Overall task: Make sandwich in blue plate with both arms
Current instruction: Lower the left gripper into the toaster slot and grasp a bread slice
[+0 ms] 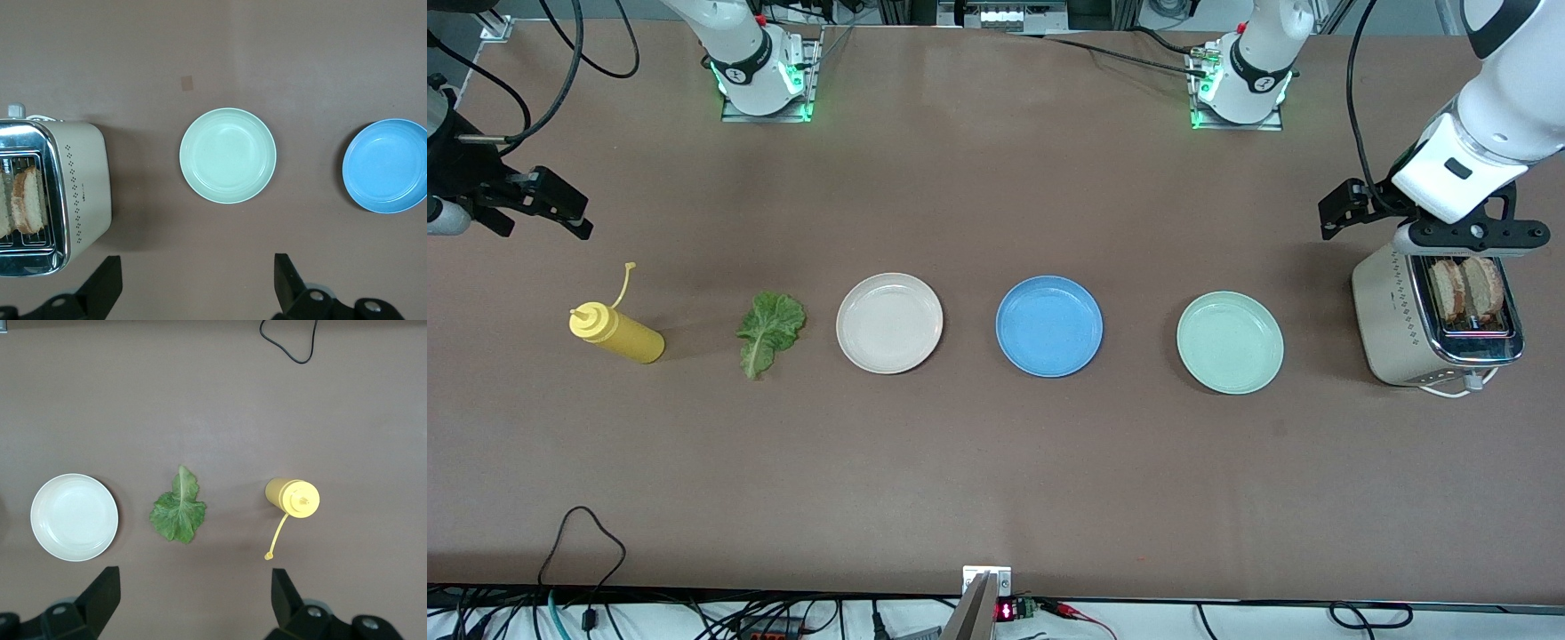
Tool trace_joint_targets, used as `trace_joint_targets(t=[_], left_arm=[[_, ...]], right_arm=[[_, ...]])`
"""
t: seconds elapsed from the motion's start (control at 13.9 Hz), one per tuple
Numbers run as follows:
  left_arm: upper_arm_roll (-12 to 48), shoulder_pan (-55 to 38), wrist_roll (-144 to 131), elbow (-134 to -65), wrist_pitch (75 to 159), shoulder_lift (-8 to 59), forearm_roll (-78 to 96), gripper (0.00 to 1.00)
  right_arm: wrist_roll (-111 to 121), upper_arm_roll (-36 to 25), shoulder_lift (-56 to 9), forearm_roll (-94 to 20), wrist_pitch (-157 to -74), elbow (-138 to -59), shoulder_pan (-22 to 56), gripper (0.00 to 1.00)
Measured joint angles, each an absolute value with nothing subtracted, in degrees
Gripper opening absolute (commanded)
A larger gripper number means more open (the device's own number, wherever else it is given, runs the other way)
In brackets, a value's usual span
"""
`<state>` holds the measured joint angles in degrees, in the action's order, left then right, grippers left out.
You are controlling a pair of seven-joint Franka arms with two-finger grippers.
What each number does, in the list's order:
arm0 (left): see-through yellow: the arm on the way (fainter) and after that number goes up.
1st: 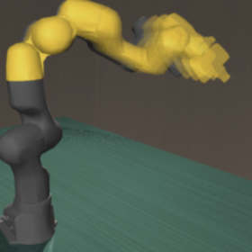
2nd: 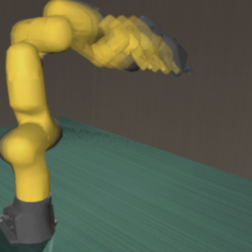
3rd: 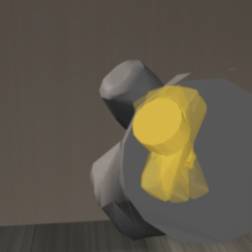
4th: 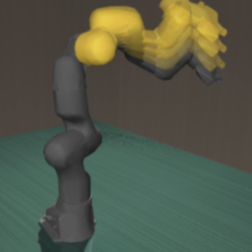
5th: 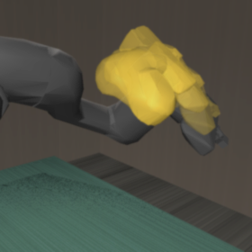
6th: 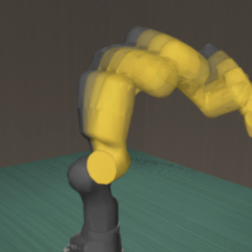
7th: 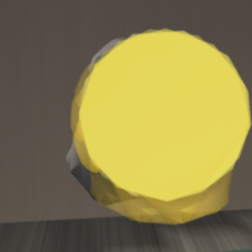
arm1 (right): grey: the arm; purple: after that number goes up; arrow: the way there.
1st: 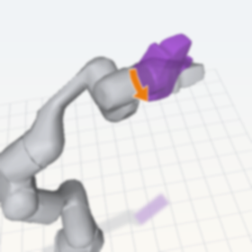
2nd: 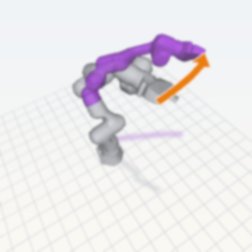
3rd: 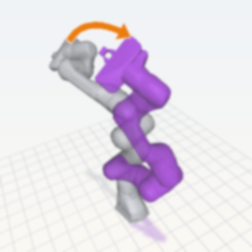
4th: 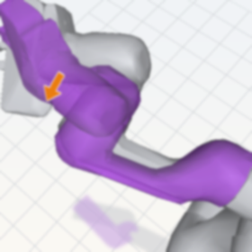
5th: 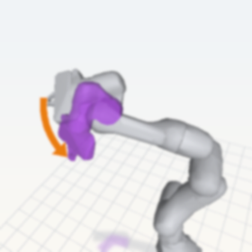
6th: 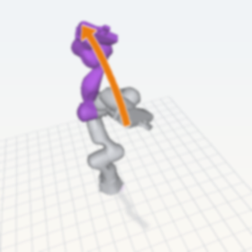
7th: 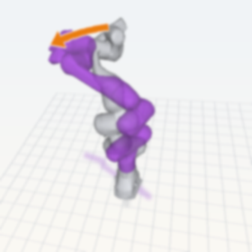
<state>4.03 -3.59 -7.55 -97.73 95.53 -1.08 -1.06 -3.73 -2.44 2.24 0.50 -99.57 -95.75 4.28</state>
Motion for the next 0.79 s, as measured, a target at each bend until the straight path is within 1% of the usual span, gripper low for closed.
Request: trace_joint_targets(t=[0.58, 0.79], left_arm=[[4.0, -3.7, -7.6, -97.8, 95.2, -0.9, -1.1, 1.0], [4.0, -3.7, -7.7, -97.3, 89.3, 1.0, -1.1, 1.0]], right_arm=[[-3.7, -2.4, 2.2, 0.5, -99.6, -95.9, 4.3, 1.0], [-3.7, -2.4, 2.2, 0.5, -99.6, -95.9, 4.3, 1.0]])
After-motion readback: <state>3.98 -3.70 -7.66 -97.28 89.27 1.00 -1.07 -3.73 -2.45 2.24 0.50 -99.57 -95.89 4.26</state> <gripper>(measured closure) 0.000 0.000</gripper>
